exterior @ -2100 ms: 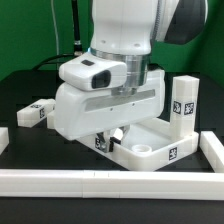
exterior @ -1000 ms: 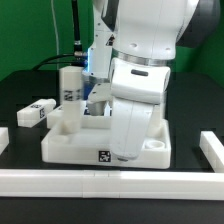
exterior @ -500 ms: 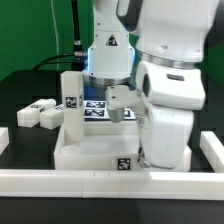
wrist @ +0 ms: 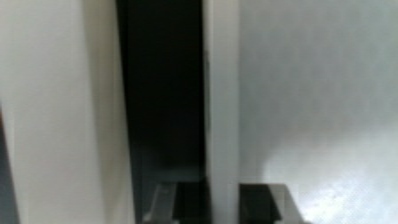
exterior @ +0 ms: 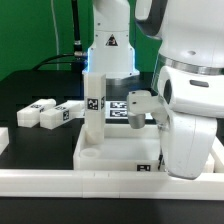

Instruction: Assemble desk

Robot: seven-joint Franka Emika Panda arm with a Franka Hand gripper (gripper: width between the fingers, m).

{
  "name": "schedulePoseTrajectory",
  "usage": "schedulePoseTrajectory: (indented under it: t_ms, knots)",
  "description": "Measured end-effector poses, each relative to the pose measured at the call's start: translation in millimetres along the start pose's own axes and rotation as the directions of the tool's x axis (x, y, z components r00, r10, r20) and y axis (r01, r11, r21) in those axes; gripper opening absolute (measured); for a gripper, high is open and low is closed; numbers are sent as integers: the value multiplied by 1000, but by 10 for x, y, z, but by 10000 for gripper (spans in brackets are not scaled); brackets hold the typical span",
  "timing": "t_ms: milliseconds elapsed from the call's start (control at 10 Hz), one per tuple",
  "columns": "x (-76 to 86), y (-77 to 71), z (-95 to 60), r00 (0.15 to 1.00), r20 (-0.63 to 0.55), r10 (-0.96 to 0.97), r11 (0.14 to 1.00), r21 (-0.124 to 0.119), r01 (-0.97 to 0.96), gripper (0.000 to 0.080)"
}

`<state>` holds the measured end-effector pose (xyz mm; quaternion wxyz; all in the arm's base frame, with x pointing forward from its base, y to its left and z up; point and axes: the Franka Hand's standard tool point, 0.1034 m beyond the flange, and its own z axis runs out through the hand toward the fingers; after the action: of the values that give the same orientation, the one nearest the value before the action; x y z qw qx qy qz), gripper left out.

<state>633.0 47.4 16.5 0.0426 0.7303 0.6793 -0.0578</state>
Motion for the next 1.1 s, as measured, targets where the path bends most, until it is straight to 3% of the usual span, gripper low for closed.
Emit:
schedulePoseTrajectory:
  t_ms: [300,500,600,700,800,1100]
  knots:
    - [-29,6,-4,1000,0,4,1000,0,-4,63]
    - [-63,-50,-137,1000,8,5,1000,24,-5,366]
    - [-89,-46,-250,1000,14,6,1000,27,-6,366]
    - [-121,-19,-380,1000,19,13,1000,18,-13,558]
    - [-158,-10,-476,1000,22,17,1000,10,-17,632]
    - [-453,-103,-695,999,25,38,999,-2,-38,644]
